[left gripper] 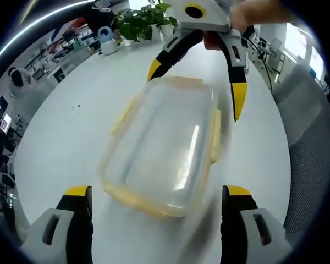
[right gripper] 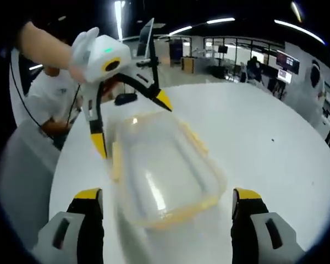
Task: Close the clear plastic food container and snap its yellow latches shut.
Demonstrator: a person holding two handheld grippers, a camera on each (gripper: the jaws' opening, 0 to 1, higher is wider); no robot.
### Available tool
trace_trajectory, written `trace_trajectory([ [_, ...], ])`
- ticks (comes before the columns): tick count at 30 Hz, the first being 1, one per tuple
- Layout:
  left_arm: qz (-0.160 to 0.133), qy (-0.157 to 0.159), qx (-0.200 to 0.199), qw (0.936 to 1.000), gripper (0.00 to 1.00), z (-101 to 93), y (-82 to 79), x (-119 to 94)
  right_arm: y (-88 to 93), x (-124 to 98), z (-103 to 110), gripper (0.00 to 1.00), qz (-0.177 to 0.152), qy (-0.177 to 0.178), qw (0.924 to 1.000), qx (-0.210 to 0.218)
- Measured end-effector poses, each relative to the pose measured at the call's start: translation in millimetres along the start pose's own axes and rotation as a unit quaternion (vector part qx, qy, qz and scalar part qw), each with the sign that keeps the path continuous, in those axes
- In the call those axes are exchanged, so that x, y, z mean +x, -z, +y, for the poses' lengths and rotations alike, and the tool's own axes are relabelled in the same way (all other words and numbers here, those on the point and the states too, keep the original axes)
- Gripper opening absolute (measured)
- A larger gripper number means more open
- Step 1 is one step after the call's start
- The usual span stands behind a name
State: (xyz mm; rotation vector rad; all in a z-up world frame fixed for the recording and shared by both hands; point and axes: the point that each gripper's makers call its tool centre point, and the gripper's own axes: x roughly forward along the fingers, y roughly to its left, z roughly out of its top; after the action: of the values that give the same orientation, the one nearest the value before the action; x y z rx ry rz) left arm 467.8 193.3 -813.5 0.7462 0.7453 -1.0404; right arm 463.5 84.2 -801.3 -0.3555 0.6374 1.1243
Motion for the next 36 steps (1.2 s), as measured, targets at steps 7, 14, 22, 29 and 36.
trace_trajectory([
  [7,-0.011,-0.004,-0.040,0.9991,0.99,-2.5,11.4,-3,-1.5,-8,1,0.96,-0.031,0.015,0.9992,0.022],
  [14,-0.018,-0.011,-0.044,0.9988,0.99,-7.3,13.3,-9,0.4,-16,3,0.94,-0.055,0.029,0.9974,0.037],
  [22,-0.044,-0.030,-0.087,0.9948,0.99,-3.3,15.6,-15,-1.5,-26,1,0.94,-0.074,0.049,0.9948,0.050],
  [29,-0.053,-0.041,-0.095,0.9932,0.99,-8.2,22.4,-21,0.6,-33,2,0.98,-0.097,0.064,0.9914,0.061],
  [36,-0.073,-0.054,-0.129,0.9875,0.98,-11.6,26.2,-24,4.3,-38,5,0.99,-0.114,0.073,0.9874,0.083],
])
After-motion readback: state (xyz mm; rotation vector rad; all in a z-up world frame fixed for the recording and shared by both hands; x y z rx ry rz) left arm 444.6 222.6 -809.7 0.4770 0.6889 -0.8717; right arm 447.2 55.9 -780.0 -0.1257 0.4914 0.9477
